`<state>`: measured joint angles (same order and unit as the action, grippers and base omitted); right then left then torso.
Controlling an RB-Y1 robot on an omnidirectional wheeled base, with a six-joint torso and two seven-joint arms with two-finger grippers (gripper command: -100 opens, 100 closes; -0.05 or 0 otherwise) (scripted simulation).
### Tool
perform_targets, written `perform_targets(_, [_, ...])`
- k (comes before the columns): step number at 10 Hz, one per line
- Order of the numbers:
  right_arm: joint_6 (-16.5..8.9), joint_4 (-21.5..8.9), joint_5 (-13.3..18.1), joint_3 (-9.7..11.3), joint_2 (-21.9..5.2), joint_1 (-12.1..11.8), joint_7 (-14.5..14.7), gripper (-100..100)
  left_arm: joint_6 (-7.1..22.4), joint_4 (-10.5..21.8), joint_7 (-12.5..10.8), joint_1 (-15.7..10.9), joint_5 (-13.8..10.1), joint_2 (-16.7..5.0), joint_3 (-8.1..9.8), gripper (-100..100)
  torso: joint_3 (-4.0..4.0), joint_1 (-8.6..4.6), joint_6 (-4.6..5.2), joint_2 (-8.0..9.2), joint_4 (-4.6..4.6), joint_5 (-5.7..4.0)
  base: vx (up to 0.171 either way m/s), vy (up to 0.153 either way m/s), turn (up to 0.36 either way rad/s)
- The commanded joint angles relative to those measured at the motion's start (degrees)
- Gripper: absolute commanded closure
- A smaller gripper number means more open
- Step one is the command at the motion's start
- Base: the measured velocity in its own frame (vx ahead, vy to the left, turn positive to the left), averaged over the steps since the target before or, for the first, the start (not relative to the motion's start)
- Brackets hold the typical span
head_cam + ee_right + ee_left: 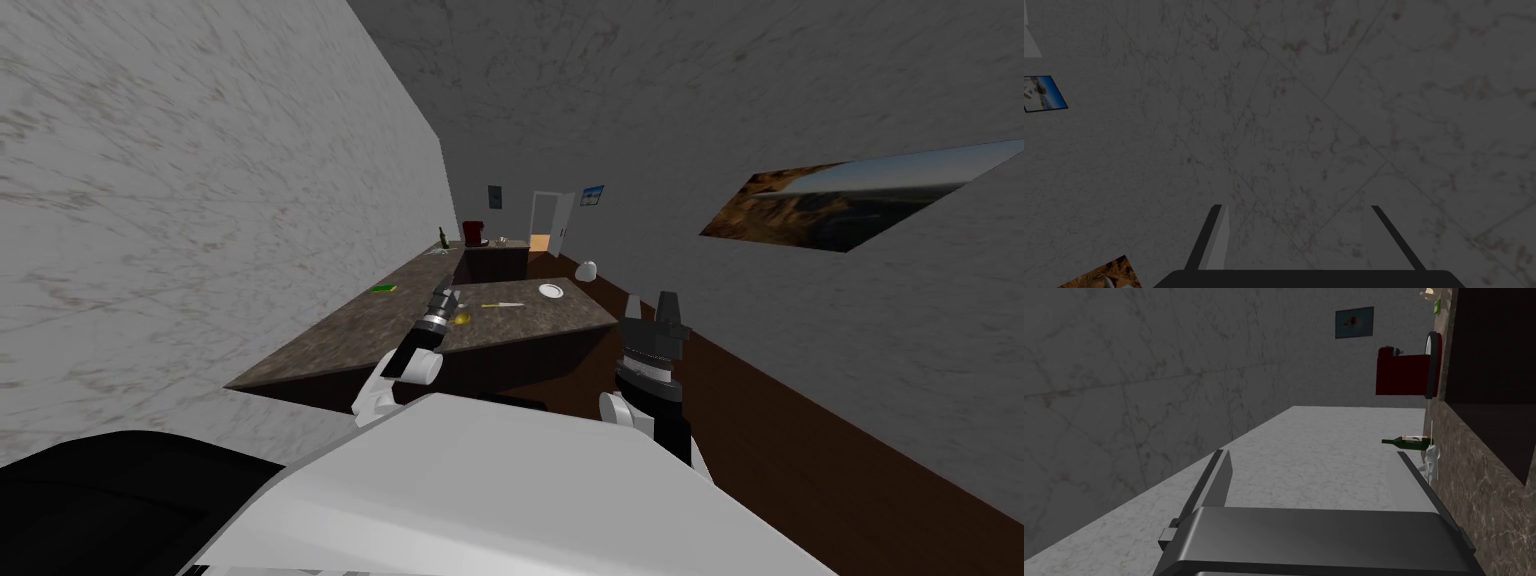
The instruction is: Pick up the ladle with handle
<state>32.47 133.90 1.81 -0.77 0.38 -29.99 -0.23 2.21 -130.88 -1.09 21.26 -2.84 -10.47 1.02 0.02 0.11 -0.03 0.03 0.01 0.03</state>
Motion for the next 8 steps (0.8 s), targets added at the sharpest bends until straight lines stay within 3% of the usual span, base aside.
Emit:
perform_targets(1, [0.0, 0.0, 0.0, 0.0, 0.0, 0.0, 0.0, 0, 2.9, 0.5, -1.0, -0.9, -0.4, -0.9, 0.41, -100, 0.00, 0.00, 0.00, 0.00, 0.00, 0.00, -0.025, 0.033, -0.151])
perform_targets(8, [0.0, 0.0, 0.0, 0.0, 0.0, 0.0, 0.0, 0, 14.5, 2.3, -3.5, -3.8, -1.2, -3.2, 1.25, -100, 0.01, 0.05, 0.01, 0.02, 0.00, 0.01, -0.030, 0.039, -0.119])
